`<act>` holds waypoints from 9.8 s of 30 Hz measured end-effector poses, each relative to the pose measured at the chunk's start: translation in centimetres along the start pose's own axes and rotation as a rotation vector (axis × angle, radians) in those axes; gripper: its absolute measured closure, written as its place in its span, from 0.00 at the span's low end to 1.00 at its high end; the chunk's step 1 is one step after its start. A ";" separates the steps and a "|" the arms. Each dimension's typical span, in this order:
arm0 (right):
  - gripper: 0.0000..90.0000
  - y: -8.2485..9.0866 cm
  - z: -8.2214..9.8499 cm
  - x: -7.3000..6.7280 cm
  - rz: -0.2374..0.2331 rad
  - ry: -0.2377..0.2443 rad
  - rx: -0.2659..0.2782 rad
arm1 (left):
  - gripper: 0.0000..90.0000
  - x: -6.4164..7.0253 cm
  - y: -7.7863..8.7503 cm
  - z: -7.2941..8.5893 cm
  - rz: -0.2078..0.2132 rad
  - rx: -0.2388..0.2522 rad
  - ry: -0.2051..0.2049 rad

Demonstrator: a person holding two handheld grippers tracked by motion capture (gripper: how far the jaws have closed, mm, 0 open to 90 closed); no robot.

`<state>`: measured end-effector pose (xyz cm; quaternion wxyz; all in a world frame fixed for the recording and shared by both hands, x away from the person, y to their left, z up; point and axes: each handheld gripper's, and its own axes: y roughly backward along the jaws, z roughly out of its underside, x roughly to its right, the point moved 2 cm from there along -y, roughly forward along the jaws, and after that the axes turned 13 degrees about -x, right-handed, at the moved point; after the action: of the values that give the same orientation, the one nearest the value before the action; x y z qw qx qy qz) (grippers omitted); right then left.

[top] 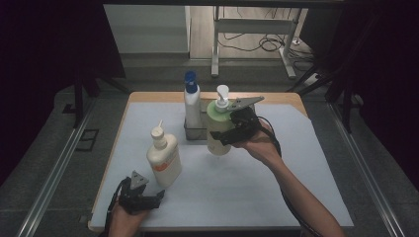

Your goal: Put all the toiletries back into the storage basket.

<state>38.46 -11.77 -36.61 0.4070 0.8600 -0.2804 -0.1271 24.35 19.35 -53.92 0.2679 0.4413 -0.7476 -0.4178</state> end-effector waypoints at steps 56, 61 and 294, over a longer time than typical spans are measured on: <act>0.14 -2.9 -5.2 6.4 0.155 -0.134 0.033 | 0.13 0.0 0.0 0.0 0.001 -0.004 -0.003; 0.14 -3.4 -5.2 6.8 0.162 -0.140 0.031 | 0.13 0.0 0.0 0.0 0.001 -0.005 -0.004; 0.81 -8.8 2.8 8.5 0.074 -0.224 -0.122 | 0.13 0.0 0.0 0.0 0.001 -0.005 -0.003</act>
<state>47.43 -14.04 -45.06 0.4293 0.8030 -0.3474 -0.2238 24.37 19.38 -53.90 0.2681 0.4396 -0.7472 -0.4202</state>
